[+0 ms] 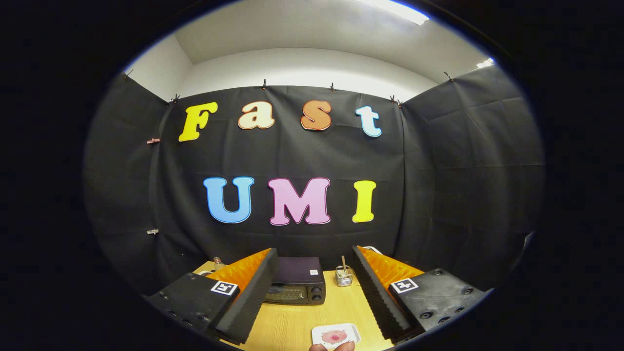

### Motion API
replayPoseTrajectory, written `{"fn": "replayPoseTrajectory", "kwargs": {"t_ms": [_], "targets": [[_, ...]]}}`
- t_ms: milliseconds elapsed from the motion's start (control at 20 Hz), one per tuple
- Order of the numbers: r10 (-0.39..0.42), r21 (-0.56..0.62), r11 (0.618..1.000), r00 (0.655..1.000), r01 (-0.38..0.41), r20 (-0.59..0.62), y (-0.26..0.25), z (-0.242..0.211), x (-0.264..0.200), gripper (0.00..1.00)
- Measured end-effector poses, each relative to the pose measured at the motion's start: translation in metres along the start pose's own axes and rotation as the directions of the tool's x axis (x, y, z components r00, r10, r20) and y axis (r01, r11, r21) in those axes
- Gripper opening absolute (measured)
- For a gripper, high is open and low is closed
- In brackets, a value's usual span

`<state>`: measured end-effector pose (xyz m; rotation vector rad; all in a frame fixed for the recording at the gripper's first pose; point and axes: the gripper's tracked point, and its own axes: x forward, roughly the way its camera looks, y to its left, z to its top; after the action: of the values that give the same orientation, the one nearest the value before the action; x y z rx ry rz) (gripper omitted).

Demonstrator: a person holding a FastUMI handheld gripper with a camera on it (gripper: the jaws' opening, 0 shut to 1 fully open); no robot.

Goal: Open the toaster oven, put the food inside, and close the toaster oven door.

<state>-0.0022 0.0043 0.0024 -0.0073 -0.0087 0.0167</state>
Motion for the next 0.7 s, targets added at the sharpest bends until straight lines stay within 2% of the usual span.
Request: {"fn": "replayPoseTrajectory", "kwargs": {"t_ms": [350, 700], "targets": [[0.024, -0.005, 1.000, 1.000, -0.024, -0.014, 0.006, -0.008, 0.004, 0.97], [0.082, 0.024, 0.996, 0.992, -0.080, -0.098, 0.062, -0.072, 0.055, 0.97]]}}
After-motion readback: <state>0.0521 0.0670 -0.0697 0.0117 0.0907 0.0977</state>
